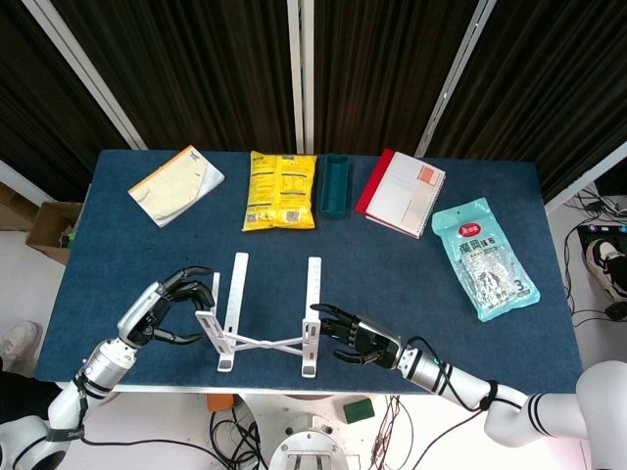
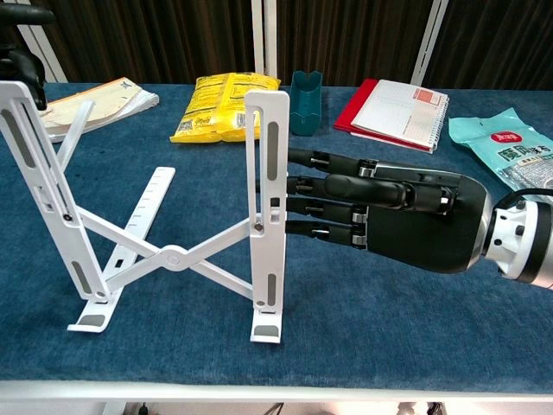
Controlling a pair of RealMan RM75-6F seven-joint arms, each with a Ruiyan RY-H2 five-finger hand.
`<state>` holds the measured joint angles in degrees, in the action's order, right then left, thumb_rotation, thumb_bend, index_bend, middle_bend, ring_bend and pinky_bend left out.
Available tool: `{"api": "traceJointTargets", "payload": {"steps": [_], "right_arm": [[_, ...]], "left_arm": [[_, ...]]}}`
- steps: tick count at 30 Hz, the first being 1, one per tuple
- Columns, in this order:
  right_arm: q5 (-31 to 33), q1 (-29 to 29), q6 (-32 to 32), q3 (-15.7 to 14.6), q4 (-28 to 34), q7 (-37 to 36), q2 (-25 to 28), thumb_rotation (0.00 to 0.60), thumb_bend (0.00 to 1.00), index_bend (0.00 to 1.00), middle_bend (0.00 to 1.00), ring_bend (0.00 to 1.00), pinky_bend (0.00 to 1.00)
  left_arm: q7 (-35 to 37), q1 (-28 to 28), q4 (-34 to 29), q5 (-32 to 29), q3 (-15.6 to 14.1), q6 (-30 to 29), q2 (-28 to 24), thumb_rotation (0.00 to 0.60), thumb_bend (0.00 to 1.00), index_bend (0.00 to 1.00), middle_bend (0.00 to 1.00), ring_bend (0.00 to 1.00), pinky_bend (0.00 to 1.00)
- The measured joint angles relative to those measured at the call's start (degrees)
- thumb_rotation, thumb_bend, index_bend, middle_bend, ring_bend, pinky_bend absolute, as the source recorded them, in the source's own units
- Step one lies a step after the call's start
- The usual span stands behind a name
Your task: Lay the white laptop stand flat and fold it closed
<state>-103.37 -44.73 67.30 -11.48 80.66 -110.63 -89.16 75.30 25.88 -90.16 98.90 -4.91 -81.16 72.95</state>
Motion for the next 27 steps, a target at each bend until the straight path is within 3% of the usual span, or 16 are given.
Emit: {"api": "traceJointTargets", "payload": {"steps": [10,17,23,27], "right_arm": [[1.74,-0.36,-0.82,-0.95,1.09,-3.83,-1.13,0.6,0.33,0.15,0.27,0.07,0.11],[2.04,-0.47,-1.4,-1.95,1.78,-3.34,-1.32,0.6,0.33,0.15,0.28,0.07,0.11],[2.63,-0.44,-1.91,-2.07,1.94,-2.7,-1.52,0.6,0.33,0.15,0.28,0.07,0.11],[2.91,-0.59,-2.36,-2.03,2.09,-2.07,-1.57,0.6,0.33,0.15,0.28,0.07,0.11]], "left_arm": [[-3.13,-2.11,1.62,-2.4,0.64,-1.53,-0.44,0.6,0.0,0.22,0.31,0.28,0.39],[-11.61,-3.6,3.62,-3.28,-0.46,-0.59,-2.34,0.6,0.0,0.2,0.22,0.2,0.31],[-21.04,-5.71,5.4,-3.32,-0.73,-1.85,-2.24,0.6,0.0,0.2,0.2,0.18,0.29],[-18.98,-6.46,6.03,-1.64,-0.51,-4.83,-0.94,0.6,0.0,0.2,0.21,0.18,0.3]]}}
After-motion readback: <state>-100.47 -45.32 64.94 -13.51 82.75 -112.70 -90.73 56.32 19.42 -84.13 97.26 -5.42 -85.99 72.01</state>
